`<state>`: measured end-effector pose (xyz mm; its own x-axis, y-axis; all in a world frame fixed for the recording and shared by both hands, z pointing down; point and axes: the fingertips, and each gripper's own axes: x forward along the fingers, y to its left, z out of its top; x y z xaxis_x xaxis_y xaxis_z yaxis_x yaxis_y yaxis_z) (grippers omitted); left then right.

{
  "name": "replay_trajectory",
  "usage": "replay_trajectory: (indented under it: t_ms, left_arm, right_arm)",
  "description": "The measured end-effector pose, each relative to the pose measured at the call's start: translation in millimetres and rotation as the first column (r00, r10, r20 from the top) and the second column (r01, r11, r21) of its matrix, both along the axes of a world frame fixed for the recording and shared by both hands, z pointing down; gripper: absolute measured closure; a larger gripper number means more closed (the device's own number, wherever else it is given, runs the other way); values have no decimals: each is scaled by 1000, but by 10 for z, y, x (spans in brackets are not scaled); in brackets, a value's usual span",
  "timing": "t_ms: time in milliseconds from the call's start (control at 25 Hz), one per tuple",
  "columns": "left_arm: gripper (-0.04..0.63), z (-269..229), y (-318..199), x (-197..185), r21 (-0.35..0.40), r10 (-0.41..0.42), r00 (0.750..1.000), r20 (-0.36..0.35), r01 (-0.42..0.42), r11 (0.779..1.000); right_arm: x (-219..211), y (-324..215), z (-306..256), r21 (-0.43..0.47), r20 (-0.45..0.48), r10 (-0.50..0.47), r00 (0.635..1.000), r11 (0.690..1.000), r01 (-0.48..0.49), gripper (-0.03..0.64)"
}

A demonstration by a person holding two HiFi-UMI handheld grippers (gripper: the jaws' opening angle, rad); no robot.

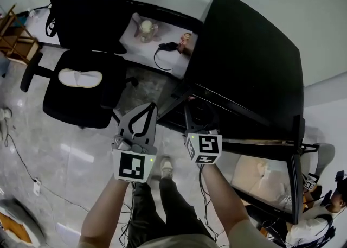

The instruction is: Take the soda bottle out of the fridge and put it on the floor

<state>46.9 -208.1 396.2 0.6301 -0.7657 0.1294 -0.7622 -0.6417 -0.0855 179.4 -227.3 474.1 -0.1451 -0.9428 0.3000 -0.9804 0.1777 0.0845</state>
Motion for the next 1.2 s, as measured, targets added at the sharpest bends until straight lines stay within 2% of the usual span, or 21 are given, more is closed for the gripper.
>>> replay_trajectory:
  t_ms: [240,480,840,1080,1200]
  left_arm:
    - [589,210,-19,14,-13,-20,999,-36,20,1000]
    - [589,324,18,60,16,-3,1000,-29,3,1000]
    - [589,534,18,58,17,-1,1000,-8,1,1000]
    - [589,632,-13,98,24,2,1000,4,-2,1000]
    - [589,667,-3,78,16,-1,1000,1,1,1000]
  right_arm:
    - [171,-203,128,35,-42,17,999,999,-15,431]
    - [231,-314,143,97,-6,28,1000,995,-27,420]
    - [336,-485,276,130,61,26,998,991,-34,420]
    - [280,-619,285,149,-2,-10,1000,989,10,440]
    - [248,-596,272,151,4,-23,1000,988,23,459]
